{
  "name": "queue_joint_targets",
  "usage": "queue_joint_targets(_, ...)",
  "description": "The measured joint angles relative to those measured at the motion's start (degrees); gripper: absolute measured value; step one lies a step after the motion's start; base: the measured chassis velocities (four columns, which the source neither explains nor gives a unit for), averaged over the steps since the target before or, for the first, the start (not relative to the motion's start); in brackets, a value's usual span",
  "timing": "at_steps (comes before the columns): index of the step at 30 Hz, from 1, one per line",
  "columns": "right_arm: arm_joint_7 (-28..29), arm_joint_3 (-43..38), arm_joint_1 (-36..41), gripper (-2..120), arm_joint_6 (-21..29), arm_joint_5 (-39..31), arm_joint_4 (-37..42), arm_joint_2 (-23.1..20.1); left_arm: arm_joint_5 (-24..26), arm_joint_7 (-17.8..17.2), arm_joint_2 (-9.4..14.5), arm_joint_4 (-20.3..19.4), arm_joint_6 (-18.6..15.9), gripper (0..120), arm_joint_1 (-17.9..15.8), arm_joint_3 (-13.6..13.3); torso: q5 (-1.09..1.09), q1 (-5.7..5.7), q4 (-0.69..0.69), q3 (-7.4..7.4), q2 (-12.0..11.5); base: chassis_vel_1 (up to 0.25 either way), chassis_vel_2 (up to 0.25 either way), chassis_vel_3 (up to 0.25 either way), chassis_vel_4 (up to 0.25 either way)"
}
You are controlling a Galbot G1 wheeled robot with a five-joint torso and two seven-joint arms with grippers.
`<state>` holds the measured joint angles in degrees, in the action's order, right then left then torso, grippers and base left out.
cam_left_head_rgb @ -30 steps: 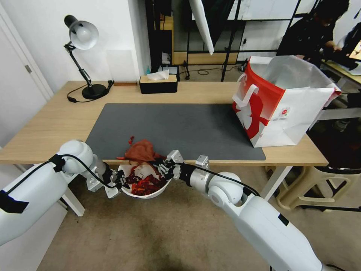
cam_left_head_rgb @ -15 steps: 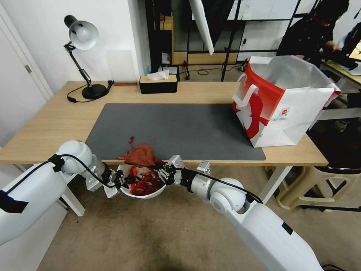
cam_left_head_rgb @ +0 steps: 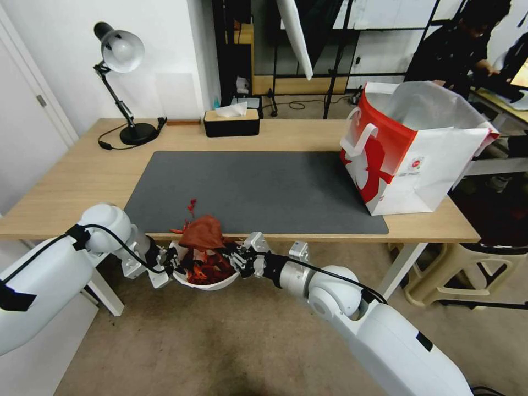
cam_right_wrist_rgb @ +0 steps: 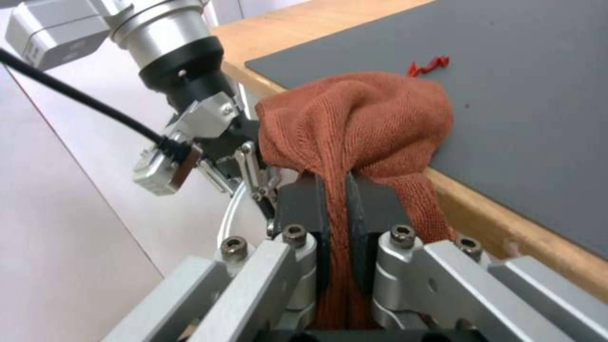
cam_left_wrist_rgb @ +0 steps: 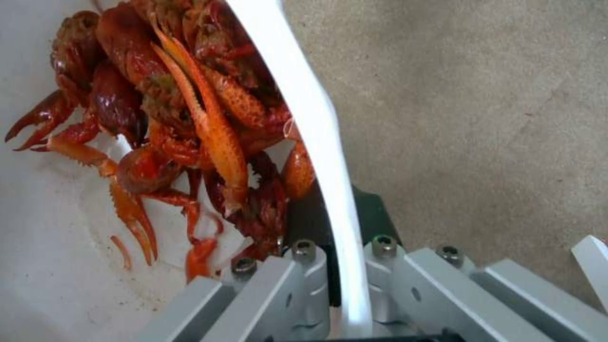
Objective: Sweep shrimp from table into container with towel, then put container into takeout bag.
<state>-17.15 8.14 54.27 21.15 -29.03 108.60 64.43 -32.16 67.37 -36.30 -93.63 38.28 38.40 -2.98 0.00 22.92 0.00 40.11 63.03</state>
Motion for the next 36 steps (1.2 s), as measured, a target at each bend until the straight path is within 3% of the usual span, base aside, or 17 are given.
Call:
queue_joint_targets(27, -0.9, -2.2, 2.8, 4, -0.6, -0.6, 2.7, -1.6, 0.0, -0.3, 0.3, 0.2, 0.0, 0, 0.1, 0.5, 0.00, 0.00, 0.00, -0.01, 0.0, 0.000, 0.000, 0.000, 0.000)
queue_joint_targets(36, -0.9, -4.7, 0.4, 4, -1.8, -4.9, 3.1, -0.5, -0.3, -0.4, 0.5, -0.2, 0.0, 0, 1.9, 1.8, 0.00, -0.01, 0.00, -0.01, 0.0, 0.000, 0.000, 0.000, 0.000)
